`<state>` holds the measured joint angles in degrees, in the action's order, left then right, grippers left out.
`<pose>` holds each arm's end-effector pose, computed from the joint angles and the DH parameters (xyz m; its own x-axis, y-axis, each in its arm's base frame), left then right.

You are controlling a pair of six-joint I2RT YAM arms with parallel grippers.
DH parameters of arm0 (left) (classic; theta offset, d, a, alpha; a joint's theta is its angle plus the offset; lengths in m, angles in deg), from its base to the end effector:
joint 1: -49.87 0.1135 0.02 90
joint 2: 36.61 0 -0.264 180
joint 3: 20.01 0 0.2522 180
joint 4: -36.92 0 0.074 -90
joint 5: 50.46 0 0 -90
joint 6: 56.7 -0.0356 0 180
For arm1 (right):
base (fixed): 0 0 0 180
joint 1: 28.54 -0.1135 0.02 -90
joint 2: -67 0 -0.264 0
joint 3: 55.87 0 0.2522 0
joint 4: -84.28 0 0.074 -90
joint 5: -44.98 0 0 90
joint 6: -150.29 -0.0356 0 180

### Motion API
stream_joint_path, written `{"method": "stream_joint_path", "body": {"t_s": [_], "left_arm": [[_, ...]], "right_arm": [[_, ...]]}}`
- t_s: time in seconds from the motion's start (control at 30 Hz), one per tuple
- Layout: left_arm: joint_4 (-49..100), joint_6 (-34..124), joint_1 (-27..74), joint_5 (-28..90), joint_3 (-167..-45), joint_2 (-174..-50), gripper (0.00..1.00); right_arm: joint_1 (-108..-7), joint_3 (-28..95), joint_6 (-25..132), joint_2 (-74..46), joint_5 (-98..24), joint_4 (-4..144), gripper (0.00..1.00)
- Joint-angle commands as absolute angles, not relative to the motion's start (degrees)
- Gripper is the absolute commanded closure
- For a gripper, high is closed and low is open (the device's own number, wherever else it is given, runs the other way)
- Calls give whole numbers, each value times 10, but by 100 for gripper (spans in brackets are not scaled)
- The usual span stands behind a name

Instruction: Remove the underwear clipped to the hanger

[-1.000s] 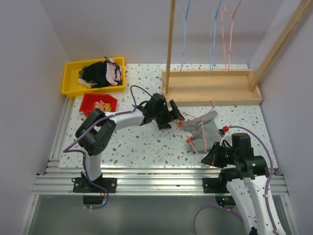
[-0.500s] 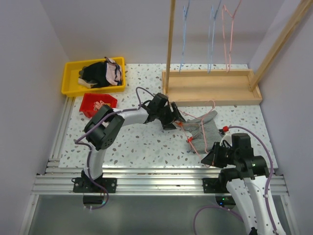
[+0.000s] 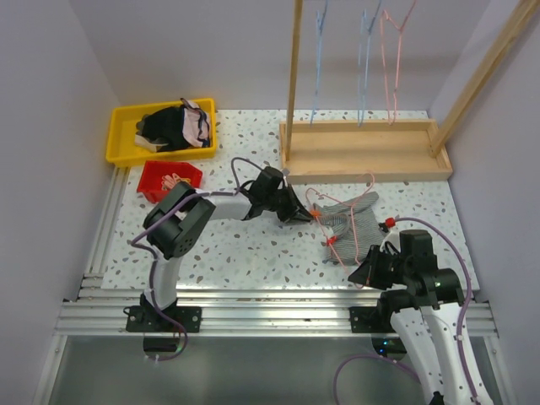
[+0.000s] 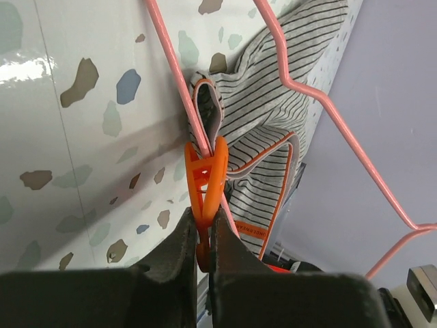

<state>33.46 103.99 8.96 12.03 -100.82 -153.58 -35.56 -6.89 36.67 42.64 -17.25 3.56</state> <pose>0.3102 -0.2905 0.1327 -0.9613 -0.2746 0.0233 -0.1738 0.5387 -0.8244 0.0651 0.0247 0.2399 -0.9014 0.2462 -0.3561 -0.0053 0.8162 0.5778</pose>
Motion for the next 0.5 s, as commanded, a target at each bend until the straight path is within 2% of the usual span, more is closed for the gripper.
{"method": "stream_joint_path", "body": {"t_s": [0.0,0.17,0.47], "left_arm": [[367,1036,88,104,-979,-1502,100],[431,1074,90,97,-954,-1466,100],[388,1054,110,109,-928,-1365,100]], "right_arm": [[-357,-72,357,425,-173,27,100],[-357,-73,353,424,-180,28,100],[-357,-71,348,422,-193,26,100]]}}
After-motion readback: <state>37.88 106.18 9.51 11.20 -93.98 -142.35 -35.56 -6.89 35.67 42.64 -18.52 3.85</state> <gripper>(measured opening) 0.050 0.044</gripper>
